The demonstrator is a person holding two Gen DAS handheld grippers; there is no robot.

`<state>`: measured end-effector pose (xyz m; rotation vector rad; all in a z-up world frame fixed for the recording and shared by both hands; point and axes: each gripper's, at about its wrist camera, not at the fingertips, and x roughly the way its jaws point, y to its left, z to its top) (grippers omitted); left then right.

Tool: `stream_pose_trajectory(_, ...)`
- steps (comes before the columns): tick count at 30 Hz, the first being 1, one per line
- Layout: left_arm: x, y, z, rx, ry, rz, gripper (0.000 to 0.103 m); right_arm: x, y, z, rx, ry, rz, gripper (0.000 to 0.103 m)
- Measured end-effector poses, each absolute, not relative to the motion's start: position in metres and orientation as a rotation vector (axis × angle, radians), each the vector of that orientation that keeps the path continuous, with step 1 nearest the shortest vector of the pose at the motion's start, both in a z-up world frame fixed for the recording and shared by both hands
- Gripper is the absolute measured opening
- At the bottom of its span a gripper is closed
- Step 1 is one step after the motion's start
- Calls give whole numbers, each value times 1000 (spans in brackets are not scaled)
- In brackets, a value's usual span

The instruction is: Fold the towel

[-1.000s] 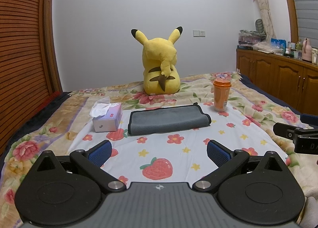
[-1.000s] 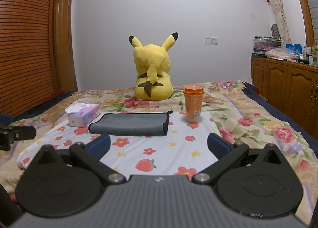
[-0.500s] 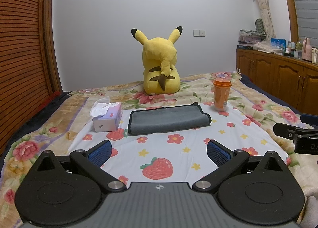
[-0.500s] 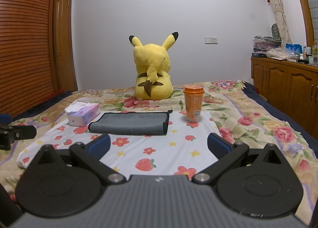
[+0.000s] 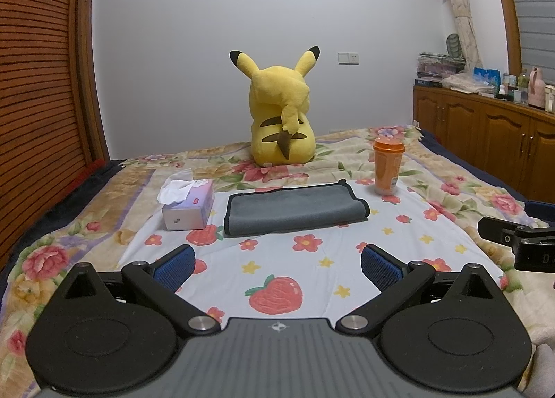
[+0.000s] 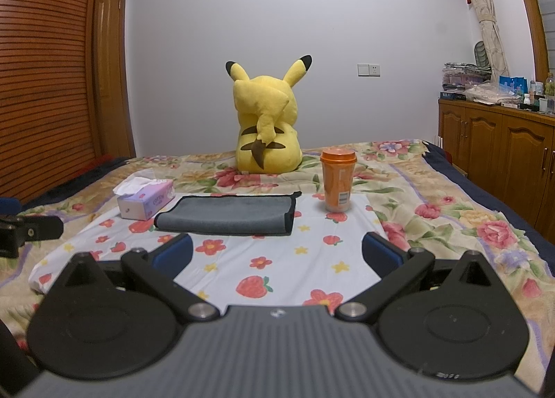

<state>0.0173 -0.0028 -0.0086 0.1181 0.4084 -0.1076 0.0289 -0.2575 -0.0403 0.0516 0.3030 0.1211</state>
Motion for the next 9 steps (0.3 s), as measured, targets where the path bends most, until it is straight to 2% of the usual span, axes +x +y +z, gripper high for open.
stream_pose_trajectory(9, 17, -3, -8, 118, 409, -108, 103, 29, -258, -40, 52, 304, 121, 103)
